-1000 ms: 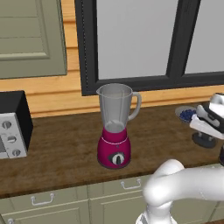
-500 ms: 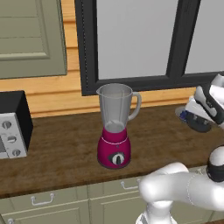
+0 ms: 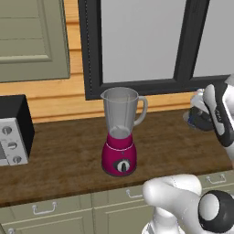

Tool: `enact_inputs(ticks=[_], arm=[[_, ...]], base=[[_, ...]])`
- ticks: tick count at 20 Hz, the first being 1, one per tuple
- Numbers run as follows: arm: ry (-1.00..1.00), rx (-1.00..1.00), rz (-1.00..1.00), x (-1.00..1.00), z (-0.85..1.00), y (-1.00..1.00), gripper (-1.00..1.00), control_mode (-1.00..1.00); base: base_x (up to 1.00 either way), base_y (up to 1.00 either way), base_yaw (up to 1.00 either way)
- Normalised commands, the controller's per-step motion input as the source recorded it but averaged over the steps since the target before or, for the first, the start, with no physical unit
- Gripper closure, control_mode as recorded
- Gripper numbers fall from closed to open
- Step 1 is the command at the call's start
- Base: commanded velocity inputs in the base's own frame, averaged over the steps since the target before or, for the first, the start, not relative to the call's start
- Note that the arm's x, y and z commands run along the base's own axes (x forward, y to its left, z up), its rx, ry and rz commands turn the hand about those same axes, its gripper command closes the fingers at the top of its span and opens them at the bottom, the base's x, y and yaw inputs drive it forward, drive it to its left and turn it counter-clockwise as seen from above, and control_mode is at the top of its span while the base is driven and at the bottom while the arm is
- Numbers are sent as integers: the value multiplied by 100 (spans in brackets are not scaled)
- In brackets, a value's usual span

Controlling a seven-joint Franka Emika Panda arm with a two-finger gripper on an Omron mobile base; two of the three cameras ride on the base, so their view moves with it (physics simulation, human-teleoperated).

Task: Close the lid blender by securely placing the lid on top.

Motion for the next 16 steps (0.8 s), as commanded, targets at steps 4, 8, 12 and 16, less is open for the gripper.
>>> enact_inputs(ticks=[4,8,12,16], arm=[[-14,0,0,-3,83,81,100,-100],[-11,0,0,-1,86,77,100,-100],[-6,1,0,-6,92,67,100,-100],[0,3,0,-10,78,76,100,-100]], base=[[0,0,0],[0,0,0],[0,0,0],[0,0,0]])
